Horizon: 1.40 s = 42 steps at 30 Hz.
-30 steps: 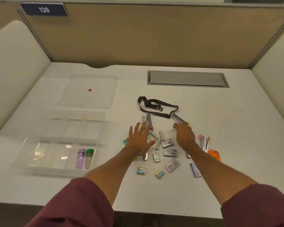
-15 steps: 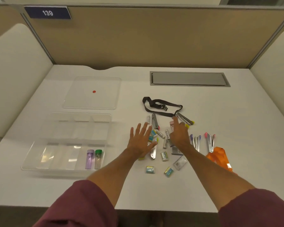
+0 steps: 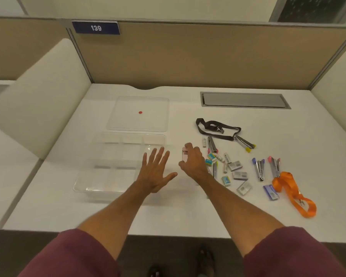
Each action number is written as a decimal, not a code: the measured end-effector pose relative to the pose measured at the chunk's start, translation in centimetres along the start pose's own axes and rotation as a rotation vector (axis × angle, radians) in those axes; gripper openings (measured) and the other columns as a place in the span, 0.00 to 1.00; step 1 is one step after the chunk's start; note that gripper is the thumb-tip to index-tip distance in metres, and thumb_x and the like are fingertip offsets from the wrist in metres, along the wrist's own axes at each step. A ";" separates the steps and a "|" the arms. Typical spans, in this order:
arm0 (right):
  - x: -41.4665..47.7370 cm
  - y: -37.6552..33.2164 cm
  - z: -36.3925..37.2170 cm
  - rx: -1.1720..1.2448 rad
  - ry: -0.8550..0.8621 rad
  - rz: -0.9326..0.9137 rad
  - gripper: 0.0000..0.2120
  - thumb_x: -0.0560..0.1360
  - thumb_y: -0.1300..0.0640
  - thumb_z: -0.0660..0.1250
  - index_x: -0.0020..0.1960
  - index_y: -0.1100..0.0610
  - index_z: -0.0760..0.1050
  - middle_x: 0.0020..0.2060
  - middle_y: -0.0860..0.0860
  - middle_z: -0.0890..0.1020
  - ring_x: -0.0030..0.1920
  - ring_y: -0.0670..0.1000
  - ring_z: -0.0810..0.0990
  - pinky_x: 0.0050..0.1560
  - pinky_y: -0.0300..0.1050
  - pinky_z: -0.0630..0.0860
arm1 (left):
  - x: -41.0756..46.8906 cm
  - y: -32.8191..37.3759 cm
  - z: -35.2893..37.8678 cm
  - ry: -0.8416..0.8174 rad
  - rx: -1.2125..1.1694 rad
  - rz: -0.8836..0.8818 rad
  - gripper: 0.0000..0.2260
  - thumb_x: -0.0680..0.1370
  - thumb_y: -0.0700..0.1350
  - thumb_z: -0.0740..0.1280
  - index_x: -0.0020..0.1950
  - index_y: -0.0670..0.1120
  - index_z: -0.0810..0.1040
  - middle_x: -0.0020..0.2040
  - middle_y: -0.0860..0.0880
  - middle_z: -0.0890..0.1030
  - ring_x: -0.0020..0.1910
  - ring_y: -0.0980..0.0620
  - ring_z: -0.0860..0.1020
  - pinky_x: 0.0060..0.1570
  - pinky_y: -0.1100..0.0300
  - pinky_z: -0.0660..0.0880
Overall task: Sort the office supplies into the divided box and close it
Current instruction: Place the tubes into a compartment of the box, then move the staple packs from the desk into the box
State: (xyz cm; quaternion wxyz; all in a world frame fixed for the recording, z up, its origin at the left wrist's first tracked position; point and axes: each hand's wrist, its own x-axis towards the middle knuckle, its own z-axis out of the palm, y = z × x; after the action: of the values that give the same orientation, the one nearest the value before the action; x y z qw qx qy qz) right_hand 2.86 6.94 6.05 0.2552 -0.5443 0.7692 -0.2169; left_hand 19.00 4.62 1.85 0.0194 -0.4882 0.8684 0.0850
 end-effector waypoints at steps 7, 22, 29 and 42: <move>-2.0 -3.9 3.8 0.064 -0.067 -0.093 0.27 0.69 0.58 0.71 0.66 0.55 0.65 0.57 0.57 0.74 0.56 0.57 0.76 0.55 0.50 0.75 | -4.2 -4.4 0.5 -0.006 -0.043 -0.037 0.52 0.61 0.77 0.27 0.79 0.49 0.41 0.79 0.49 0.40 0.78 0.46 0.39 0.75 0.41 0.37; -1.6 -6.2 8.9 -0.381 -0.224 -0.129 0.24 0.72 0.48 0.69 0.64 0.52 0.67 0.58 0.54 0.78 0.61 0.57 0.70 0.59 0.52 0.67 | -5.4 -6.4 3.7 -0.062 -0.136 -0.110 0.57 0.55 0.82 0.30 0.76 0.50 0.32 0.76 0.52 0.30 0.76 0.48 0.32 0.72 0.36 0.32; -1.5 -5.5 9.2 -0.403 -0.187 -0.188 0.19 0.75 0.48 0.64 0.64 0.53 0.70 0.59 0.53 0.78 0.62 0.57 0.69 0.58 0.53 0.64 | -5.3 -6.5 3.8 -0.075 -0.124 -0.104 0.58 0.54 0.83 0.33 0.76 0.51 0.32 0.77 0.50 0.31 0.76 0.47 0.30 0.71 0.35 0.32; -3.8 0.6 3.4 -0.263 0.046 -0.067 0.16 0.77 0.55 0.62 0.63 0.58 0.71 0.60 0.56 0.74 0.61 0.57 0.72 0.59 0.51 0.71 | -2.7 -0.7 0.2 0.033 -0.072 0.036 0.43 0.71 0.75 0.41 0.79 0.49 0.44 0.80 0.46 0.42 0.79 0.46 0.41 0.74 0.38 0.35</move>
State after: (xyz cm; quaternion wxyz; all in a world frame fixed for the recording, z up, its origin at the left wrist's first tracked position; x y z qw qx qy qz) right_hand 5.62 10.52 3.58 0.1566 -0.5933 0.7780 -0.1347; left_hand 20.95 6.57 1.87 -0.0141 -0.4742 0.8736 0.1086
